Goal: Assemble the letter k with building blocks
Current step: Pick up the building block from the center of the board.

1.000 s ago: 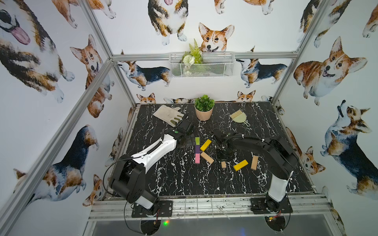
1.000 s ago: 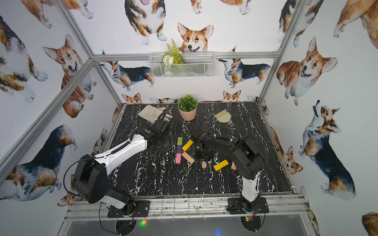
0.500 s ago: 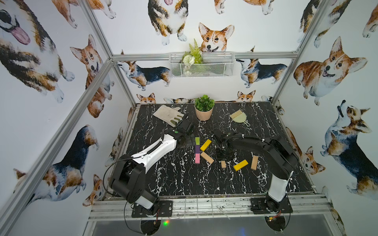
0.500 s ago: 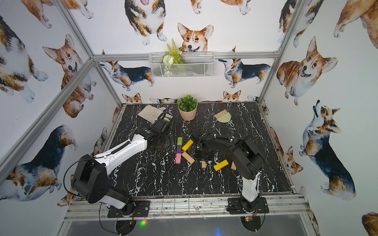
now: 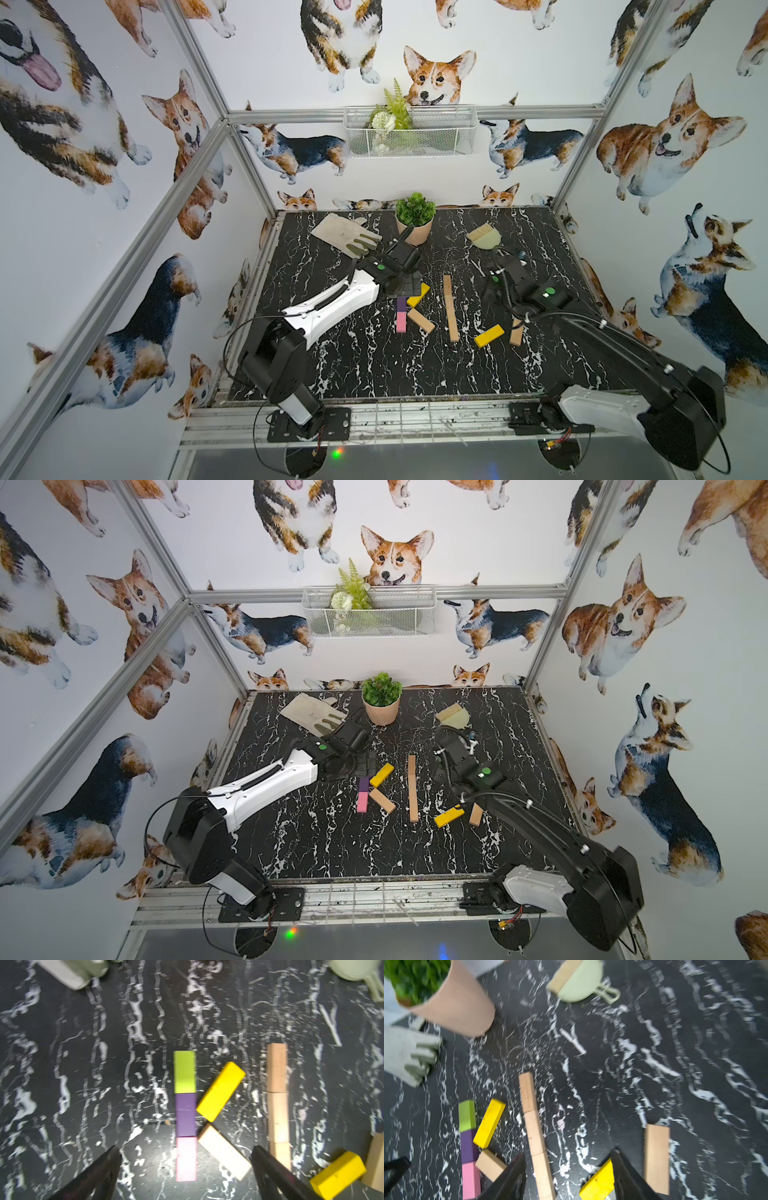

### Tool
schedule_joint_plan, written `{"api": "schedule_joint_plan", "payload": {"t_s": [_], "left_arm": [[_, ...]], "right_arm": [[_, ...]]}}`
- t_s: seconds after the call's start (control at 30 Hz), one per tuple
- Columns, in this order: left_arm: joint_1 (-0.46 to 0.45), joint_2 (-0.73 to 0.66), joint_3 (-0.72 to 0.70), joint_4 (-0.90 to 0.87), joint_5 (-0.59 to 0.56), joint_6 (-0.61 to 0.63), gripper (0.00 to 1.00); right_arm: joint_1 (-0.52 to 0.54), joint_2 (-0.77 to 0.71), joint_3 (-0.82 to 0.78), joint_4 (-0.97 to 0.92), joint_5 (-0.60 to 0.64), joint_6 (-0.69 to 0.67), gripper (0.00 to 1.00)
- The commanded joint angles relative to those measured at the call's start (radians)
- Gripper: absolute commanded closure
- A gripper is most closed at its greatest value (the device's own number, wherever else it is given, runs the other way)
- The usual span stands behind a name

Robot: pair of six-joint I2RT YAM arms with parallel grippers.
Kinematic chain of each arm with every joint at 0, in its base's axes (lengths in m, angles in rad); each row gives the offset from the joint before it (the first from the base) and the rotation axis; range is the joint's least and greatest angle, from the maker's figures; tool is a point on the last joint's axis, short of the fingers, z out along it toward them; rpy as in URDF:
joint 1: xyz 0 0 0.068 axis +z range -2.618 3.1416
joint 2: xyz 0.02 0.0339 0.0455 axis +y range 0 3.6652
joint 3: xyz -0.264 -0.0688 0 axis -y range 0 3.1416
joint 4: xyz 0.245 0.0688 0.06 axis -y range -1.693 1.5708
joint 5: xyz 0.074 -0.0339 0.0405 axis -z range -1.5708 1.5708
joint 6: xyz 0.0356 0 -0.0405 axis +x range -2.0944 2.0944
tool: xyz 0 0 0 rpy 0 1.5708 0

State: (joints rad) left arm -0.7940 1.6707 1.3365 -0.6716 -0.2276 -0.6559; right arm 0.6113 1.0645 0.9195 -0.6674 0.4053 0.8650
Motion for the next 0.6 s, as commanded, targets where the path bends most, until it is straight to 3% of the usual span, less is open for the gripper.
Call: {"api": "schedule_joint_plan", "payload": {"t_s": [0.0,0.17,0.27,0.57], "left_arm": [[-0.097,0.106,0.108,0.006,-0.017,0.081,0.01],[-0.226,0.330,0.352,-0.020,0.095,0.230,0.07],[-0.276,0.421,0.460,-0.044,0.127,0.298,0.09],[-0.369,0.603,0.629,-0.074,0.250,0.440,0.15]], "right_arm": [[-0.076,-0.133,-0.059,-0.001,0.088,0.079,0.34],[-0.234,-0.438,-0.155,-0.039,0.102,0.140,0.35],[-0.299,-0.549,-0.165,-0.064,0.109,0.142,0.36],[-0.386,-0.552,-0.126,-0.112,0.038,0.113,0.35]]}}
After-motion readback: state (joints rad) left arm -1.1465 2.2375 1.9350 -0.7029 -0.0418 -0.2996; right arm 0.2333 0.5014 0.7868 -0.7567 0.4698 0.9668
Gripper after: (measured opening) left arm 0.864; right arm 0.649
